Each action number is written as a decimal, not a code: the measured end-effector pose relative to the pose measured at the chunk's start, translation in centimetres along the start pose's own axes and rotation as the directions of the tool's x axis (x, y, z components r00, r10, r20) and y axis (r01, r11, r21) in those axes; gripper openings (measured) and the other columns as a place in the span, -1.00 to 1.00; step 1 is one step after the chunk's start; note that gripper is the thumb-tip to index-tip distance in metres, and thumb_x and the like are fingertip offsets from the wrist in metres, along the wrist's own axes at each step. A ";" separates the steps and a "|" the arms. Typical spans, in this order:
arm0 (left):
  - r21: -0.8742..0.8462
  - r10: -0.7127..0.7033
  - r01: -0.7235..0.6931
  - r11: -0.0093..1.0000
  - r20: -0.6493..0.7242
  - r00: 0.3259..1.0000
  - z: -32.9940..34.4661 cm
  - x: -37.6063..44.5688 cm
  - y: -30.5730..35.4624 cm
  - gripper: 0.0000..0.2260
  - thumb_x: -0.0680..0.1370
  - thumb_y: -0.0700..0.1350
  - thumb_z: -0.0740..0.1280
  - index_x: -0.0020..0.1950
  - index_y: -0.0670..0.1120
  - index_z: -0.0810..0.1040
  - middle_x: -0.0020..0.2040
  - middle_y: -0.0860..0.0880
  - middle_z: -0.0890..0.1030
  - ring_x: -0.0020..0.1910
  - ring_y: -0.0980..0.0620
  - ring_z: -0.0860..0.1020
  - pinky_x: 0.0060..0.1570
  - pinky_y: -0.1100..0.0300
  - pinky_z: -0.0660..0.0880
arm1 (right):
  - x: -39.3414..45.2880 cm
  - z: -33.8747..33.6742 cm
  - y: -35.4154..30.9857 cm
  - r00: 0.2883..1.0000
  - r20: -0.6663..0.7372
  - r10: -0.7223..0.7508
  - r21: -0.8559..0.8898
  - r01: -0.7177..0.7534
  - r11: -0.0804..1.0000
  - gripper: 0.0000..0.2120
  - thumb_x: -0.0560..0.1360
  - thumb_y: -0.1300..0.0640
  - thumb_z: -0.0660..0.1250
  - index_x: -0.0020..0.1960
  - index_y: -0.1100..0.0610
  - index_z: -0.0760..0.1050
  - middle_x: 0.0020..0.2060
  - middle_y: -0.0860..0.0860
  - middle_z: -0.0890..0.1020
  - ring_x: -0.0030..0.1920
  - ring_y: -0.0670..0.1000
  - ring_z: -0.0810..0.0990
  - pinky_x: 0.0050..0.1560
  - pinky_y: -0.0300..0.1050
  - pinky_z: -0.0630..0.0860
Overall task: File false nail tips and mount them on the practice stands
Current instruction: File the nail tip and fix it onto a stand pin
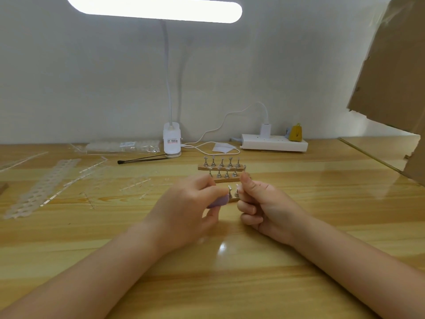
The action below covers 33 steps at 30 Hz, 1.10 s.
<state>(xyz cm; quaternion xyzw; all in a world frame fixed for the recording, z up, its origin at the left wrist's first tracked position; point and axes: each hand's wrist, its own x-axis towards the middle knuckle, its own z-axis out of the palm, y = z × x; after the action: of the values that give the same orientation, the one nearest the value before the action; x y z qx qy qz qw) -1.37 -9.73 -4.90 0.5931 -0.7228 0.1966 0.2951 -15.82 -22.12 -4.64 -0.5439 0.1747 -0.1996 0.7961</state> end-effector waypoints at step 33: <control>-0.040 -0.641 0.643 0.765 -0.146 0.754 1.7 -0.5 -0.5 -0.84 0.54 0.13 0.29 0.03 0.09 0.45 -0.11 0.19 0.56 -0.06 0.10 0.50 -0.02 0.18 0.22 | -0.4 -1.0 0.9 0.854 -0.101 -0.511 -0.968 0.035 0.250 -0.88 0.46 0.06 0.34 -0.24 0.00 0.59 -0.54 -0.13 0.40 -0.42 -0.11 0.39 -0.39 -0.18 0.31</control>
<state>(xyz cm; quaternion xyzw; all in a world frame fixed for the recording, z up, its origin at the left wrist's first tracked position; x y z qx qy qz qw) -1.17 -10.59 -6.53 0.7901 -0.4501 0.1324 0.3945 -16.52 -22.47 -5.84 -0.8726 0.3151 -0.3027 0.2185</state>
